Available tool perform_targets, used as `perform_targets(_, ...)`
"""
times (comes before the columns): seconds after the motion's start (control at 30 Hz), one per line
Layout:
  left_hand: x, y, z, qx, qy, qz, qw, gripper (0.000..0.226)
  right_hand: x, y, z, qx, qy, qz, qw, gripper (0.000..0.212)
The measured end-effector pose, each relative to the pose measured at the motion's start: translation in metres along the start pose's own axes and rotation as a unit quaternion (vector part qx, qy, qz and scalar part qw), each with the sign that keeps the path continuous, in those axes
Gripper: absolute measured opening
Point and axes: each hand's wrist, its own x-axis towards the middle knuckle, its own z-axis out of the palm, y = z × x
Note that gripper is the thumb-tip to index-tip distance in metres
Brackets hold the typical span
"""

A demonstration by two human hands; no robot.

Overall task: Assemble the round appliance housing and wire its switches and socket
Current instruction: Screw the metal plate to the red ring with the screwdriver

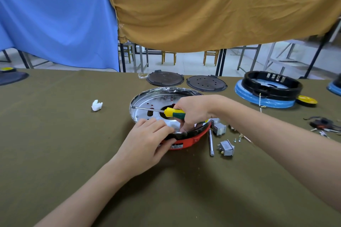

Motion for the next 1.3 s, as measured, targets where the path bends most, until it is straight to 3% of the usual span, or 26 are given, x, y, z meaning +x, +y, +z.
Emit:
perform_targets(0.33, -0.001, 0.001, 0.004, 0.001, 0.011, -0.004, 1.0, 0.022, -0.004, -0.003, 0.004, -0.066, 0.047, 0.004, 0.997, 0.029)
perform_targets(0.53, -0.001, -0.002, 0.002, -0.016, 0.037, -0.01, 0.999, 0.023, -0.025, 0.013, -0.003, 0.095, 0.117, -0.071, 0.986, 0.022)
perform_targets(0.63, 0.001, -0.005, 0.0, -0.037, 0.064, -0.021, 0.997, 0.023, -0.04, 0.017, -0.007, 0.181, 0.102, -0.101, 0.973, 0.035)
perform_targets(0.73, 0.003, -0.007, 0.0, -0.074, 0.092, -0.035, 0.992, 0.022, -0.044, 0.015, -0.003, 0.119, 0.089, -0.102, 0.984, 0.042)
perform_targets(0.9, 0.004, -0.007, -0.002, -0.089, 0.142, -0.099, 0.981, 0.024, -0.042, 0.004, -0.001, 0.056, 0.171, -0.125, 0.976, 0.032)
perform_targets(0.97, 0.002, -0.005, -0.004, -0.099, 0.212, -0.204, 0.951, 0.038, -0.045, 0.005, -0.005, 0.078, 0.194, -0.135, 0.968, 0.035)
perform_targets(1.03, -0.002, -0.002, -0.004, -0.149, 0.273, -0.334, 0.89, 0.058, -0.047, 0.006, -0.006, 0.096, 0.215, -0.144, 0.961, 0.037)
perform_targets(1.13, -0.007, 0.001, -0.002, -0.345, 0.219, -0.502, 0.762, 0.08, -0.047, 0.007, -0.003, 0.119, 0.252, -0.149, 0.949, 0.036)
perform_targets(1.2, -0.004, 0.004, 0.003, -0.568, 0.134, -0.51, 0.632, 0.077, -0.045, 0.005, 0.0, 0.125, 0.277, -0.156, 0.94, 0.034)
perform_targets(1.23, 0.001, 0.007, 0.006, -0.639, 0.098, -0.481, 0.592, 0.066, -0.045, 0.005, 0.001, 0.13, 0.287, -0.16, 0.936, 0.032)
perform_targets(1.3, 0.005, 0.011, 0.012, -0.696, 0.069, -0.42, 0.579, 0.043, -0.044, 0.003, 0.002, 0.144, 0.299, -0.173, 0.927, 0.032)
